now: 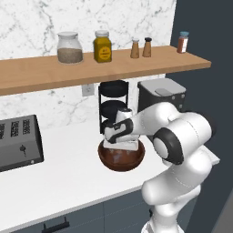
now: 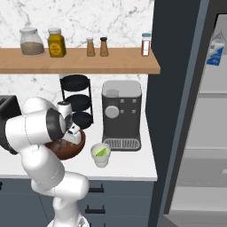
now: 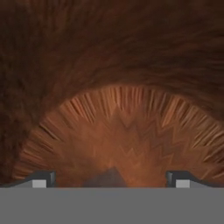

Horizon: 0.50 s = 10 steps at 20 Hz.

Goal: Grab a lemon wedge from the fridge and one ice cube from the ice bowl, and put them in the glass of lemonade.

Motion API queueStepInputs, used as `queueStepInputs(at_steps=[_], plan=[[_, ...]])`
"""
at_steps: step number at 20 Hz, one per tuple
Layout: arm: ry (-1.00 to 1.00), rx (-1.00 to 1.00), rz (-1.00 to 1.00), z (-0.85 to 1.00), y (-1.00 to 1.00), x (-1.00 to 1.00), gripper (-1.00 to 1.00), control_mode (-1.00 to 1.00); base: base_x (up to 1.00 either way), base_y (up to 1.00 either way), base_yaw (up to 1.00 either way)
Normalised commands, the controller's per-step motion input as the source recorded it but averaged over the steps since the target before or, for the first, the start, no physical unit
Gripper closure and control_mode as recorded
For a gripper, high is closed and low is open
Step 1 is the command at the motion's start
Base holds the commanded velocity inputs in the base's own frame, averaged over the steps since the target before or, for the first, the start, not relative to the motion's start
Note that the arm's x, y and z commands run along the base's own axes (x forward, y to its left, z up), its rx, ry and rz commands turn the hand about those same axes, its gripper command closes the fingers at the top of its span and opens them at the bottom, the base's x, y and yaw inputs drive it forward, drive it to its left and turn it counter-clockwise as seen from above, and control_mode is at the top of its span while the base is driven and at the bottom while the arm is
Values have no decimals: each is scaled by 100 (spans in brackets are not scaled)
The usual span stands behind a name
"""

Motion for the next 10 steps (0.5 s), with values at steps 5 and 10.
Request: queueStepInputs(at_steps=[5, 10], plan=[[-25, 0, 8, -2, 0, -9, -100, -100, 0, 0, 0], [-14, 0, 10, -31, 0, 0, -100, -100, 0, 0, 0]])
